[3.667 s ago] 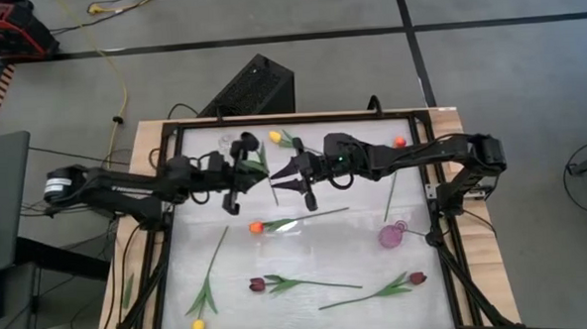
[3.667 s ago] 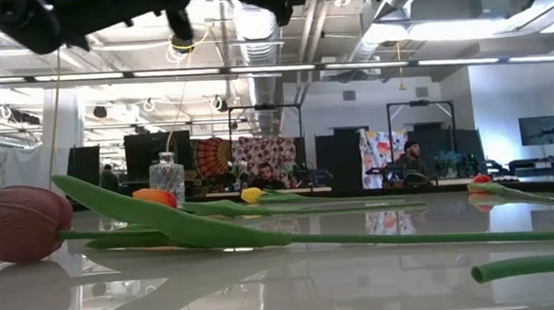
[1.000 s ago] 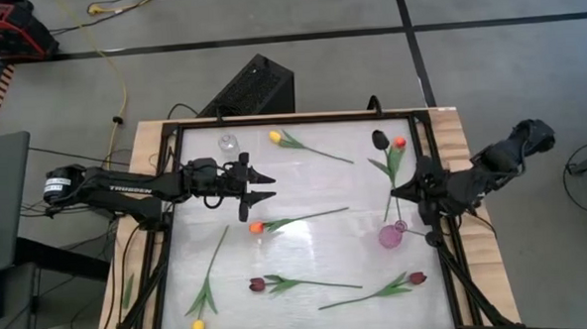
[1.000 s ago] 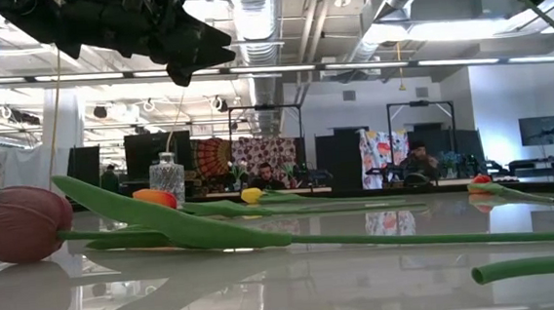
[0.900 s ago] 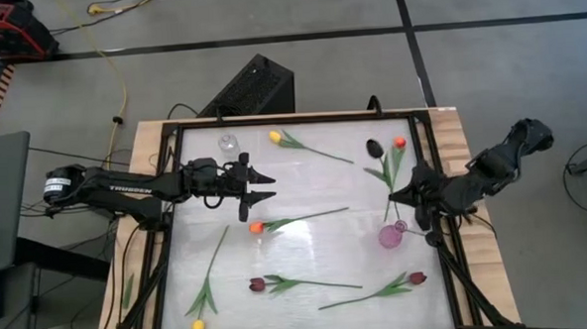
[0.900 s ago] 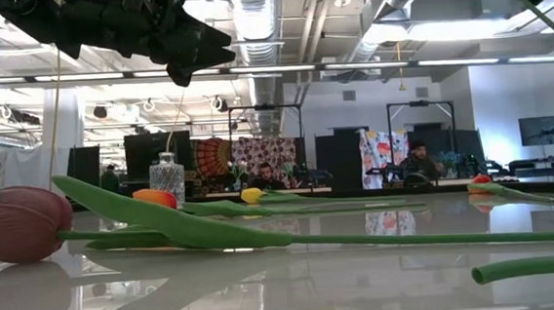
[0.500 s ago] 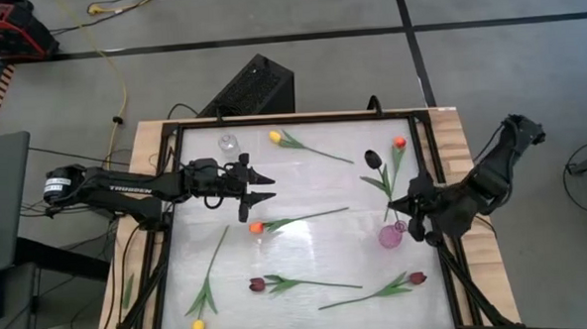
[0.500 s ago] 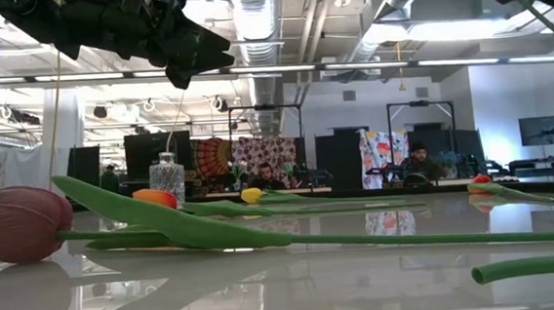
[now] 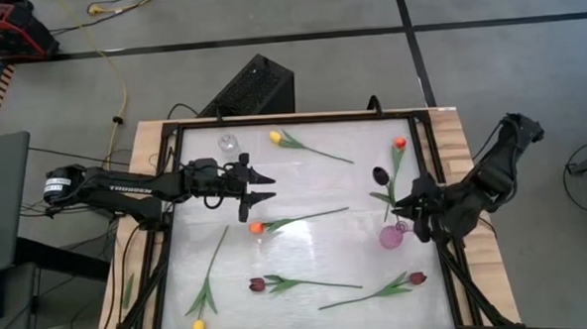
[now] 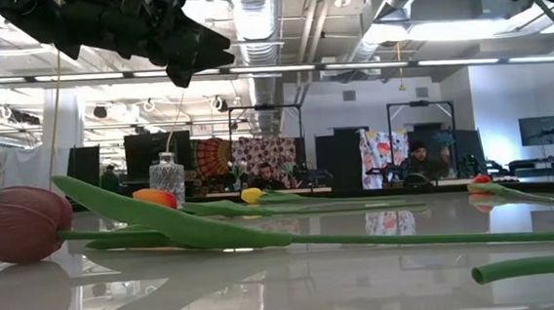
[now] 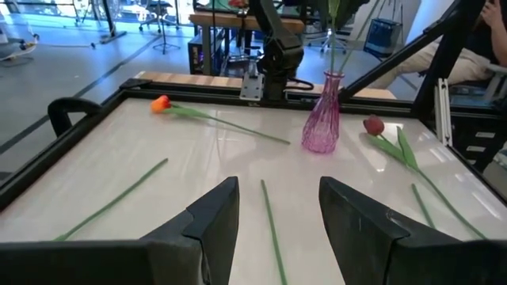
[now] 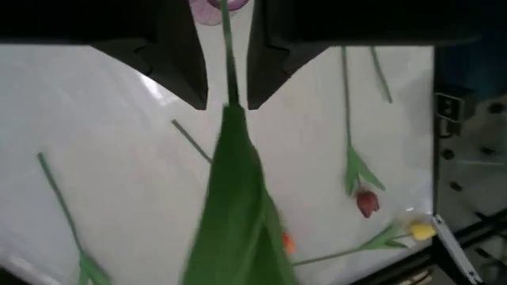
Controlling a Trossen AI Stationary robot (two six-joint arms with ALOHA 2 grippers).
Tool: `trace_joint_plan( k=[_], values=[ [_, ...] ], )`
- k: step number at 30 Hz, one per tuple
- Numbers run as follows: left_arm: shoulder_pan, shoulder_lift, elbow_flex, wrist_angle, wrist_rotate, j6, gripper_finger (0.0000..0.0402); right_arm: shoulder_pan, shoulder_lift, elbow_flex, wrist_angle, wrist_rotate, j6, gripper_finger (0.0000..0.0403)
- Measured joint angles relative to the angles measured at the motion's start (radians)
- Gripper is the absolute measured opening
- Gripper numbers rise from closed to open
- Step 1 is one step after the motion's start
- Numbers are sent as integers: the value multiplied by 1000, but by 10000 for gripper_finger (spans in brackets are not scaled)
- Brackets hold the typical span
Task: Sort flowers into vase by color
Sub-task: Put the black flower into the pink vase, then put the left dark red flower into the pink vase
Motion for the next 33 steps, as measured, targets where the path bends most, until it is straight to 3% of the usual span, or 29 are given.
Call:
trace_joint_plan(
  k=[8, 14, 18, 25, 29, 33],
  values=[
    [0, 0, 0, -1, 0, 8, 164, -55, -92, 71, -21, -160, -77, 180],
    [0, 0, 0, -4, 6, 27, 164, -117, -115, 161, -22, -315, -81, 184],
    [-1, 0, 0, -4, 47, 45, 164, -151, -111, 228, -18, -357, -89, 177],
    [-61, 50, 0, 9, 121, 50, 164, -183, -30, 325, 189, -362, -307, 171],
    [-156, 141, 0, 82, 122, 43, 164, -183, 62, 340, 363, -379, -437, 171],
    [-261, 250, 7, 171, 122, 42, 164, -183, 181, 355, 433, -439, -463, 171]
  ],
)
